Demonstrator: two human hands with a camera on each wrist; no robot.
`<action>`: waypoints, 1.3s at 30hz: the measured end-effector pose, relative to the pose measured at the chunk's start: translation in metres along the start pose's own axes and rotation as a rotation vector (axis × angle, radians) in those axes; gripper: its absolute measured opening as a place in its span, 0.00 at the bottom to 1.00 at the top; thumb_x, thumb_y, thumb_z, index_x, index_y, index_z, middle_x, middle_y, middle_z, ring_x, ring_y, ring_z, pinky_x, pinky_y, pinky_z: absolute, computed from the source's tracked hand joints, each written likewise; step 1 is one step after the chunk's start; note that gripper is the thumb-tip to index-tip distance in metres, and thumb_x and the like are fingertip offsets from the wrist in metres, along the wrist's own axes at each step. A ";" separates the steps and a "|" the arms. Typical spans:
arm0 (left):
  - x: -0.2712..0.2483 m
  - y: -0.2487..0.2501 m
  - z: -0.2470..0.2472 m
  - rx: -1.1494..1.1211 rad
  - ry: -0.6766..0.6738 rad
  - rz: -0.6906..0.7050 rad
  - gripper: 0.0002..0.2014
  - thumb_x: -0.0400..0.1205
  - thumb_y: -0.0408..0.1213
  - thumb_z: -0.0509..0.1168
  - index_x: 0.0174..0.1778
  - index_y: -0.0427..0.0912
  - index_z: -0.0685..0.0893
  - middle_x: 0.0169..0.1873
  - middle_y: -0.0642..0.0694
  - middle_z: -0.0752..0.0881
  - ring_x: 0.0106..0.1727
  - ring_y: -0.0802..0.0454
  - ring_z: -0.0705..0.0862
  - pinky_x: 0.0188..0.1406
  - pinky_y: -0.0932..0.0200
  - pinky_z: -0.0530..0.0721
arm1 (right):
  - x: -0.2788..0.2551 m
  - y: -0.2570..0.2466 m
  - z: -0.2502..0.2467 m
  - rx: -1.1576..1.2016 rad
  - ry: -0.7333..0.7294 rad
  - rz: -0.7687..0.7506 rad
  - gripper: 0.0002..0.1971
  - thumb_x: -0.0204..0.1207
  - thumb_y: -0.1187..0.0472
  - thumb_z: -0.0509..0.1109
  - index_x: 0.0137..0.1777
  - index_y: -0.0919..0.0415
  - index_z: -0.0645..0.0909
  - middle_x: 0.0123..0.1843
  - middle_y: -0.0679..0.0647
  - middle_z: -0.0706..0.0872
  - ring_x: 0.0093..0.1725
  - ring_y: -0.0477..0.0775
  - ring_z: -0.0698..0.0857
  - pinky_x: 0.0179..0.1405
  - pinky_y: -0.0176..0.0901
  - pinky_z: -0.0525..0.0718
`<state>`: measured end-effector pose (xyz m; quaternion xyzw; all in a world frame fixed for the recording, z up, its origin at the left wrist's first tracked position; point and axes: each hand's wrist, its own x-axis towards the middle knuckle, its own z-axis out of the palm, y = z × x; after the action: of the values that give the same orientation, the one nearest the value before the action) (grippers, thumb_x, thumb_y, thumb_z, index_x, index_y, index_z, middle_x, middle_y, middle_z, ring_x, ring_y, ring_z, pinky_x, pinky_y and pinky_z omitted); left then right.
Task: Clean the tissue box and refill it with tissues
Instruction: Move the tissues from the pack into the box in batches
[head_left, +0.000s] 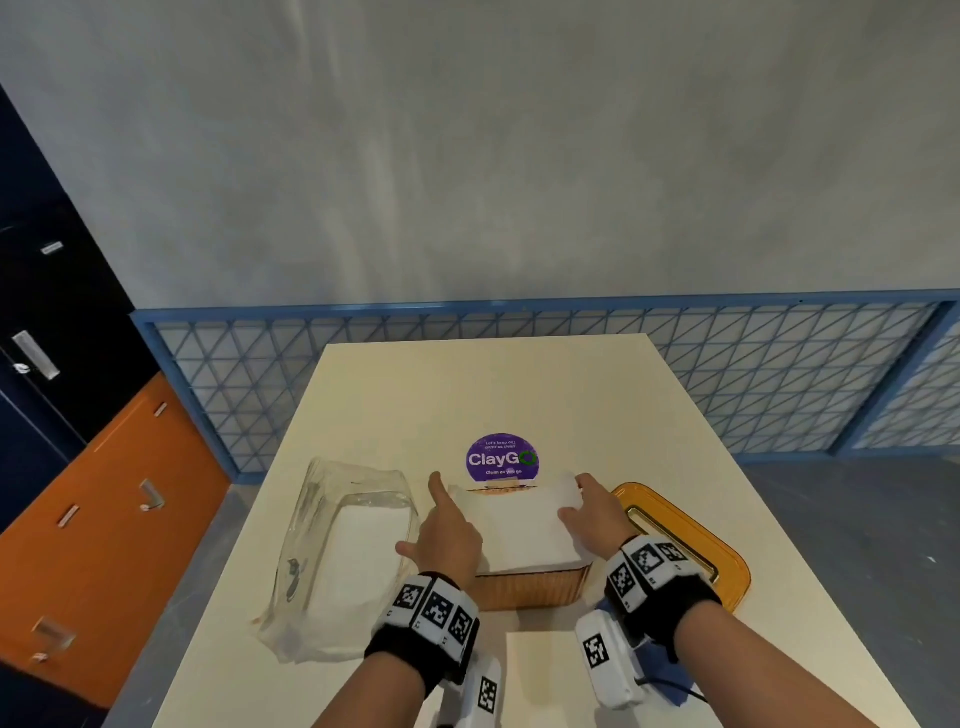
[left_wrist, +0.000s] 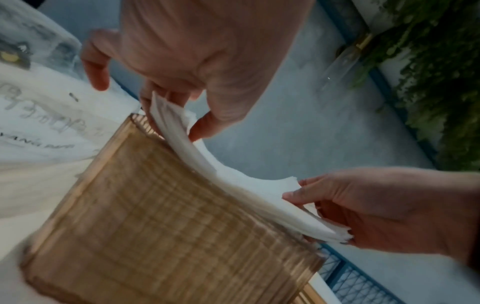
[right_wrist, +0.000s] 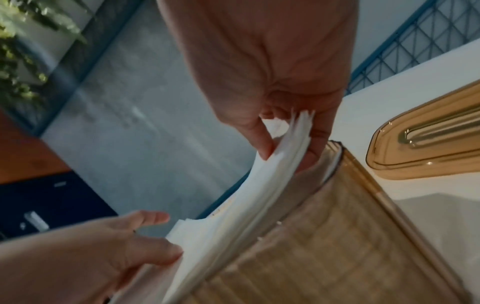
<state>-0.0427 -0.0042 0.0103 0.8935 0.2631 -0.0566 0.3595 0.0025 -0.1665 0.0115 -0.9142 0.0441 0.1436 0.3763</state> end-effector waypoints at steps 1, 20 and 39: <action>0.002 -0.001 0.001 0.062 -0.016 0.003 0.39 0.80 0.25 0.55 0.82 0.51 0.43 0.43 0.46 0.83 0.46 0.47 0.81 0.75 0.39 0.57 | 0.000 0.000 0.002 -0.038 -0.001 -0.002 0.21 0.80 0.66 0.62 0.72 0.65 0.67 0.67 0.63 0.81 0.66 0.63 0.81 0.61 0.47 0.79; 0.029 -0.015 -0.032 1.011 -0.291 0.716 0.29 0.82 0.43 0.63 0.79 0.60 0.62 0.76 0.51 0.67 0.77 0.51 0.69 0.73 0.27 0.49 | -0.002 0.001 0.005 -0.802 -0.361 -0.440 0.31 0.79 0.54 0.67 0.80 0.38 0.59 0.84 0.48 0.57 0.83 0.53 0.57 0.81 0.64 0.49; 0.032 -0.016 -0.028 1.011 -0.247 0.753 0.26 0.82 0.42 0.63 0.77 0.59 0.66 0.67 0.51 0.78 0.72 0.42 0.65 0.68 0.37 0.61 | 0.002 0.005 -0.003 -0.855 -0.438 -0.288 0.32 0.79 0.53 0.66 0.80 0.38 0.57 0.84 0.50 0.59 0.84 0.57 0.57 0.81 0.68 0.51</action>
<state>-0.0258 0.0384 0.0115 0.9708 -0.1711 -0.1461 -0.0834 0.0042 -0.1717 0.0097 -0.9318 -0.2256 0.2839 -0.0154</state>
